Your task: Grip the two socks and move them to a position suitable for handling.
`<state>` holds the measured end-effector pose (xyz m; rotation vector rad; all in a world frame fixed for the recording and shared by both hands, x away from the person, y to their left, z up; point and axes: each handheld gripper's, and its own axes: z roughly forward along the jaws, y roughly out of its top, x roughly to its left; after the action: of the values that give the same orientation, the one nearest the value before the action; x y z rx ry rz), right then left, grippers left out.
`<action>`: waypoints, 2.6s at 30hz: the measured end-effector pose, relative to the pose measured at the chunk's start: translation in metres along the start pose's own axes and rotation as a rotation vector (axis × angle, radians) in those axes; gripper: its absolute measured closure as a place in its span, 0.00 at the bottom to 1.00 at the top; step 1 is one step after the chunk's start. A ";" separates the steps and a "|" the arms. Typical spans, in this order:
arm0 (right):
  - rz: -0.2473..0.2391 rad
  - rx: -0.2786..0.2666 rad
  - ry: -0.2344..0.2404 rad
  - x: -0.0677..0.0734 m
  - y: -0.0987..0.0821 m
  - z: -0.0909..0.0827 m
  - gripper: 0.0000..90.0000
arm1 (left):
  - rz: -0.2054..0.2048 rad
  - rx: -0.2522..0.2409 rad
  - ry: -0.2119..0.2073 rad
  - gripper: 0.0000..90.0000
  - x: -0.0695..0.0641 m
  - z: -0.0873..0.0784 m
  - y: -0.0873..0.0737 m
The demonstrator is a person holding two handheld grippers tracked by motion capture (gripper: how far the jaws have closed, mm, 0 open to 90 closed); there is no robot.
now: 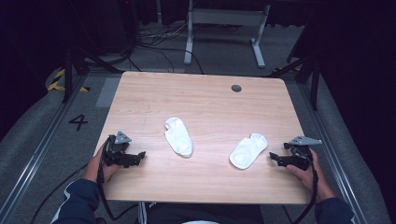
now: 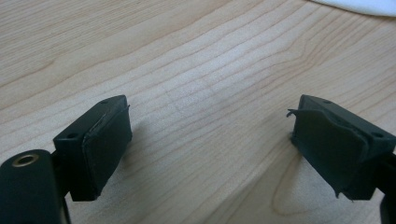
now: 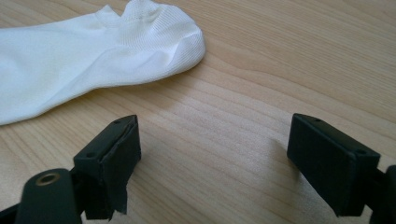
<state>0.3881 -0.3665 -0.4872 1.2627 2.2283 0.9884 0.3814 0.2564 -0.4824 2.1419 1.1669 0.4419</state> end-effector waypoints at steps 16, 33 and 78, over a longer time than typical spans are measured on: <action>0.012 0.002 -0.015 0.001 0.000 0.000 0.18 | 0.086 -0.002 0.028 0.16 -0.006 -0.006 -0.003; 0.009 0.002 -0.006 0.000 0.000 0.000 0.18 | 0.241 -0.098 -0.165 0.28 -0.052 -0.012 0.041; -0.130 0.038 0.194 0.062 0.051 0.043 0.42 | 0.518 0.102 -0.504 0.83 -0.128 0.051 0.074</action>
<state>0.4127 -0.2790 -0.4776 1.0616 2.4515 1.0628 0.3856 0.1006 -0.4671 2.4421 0.3587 0.0424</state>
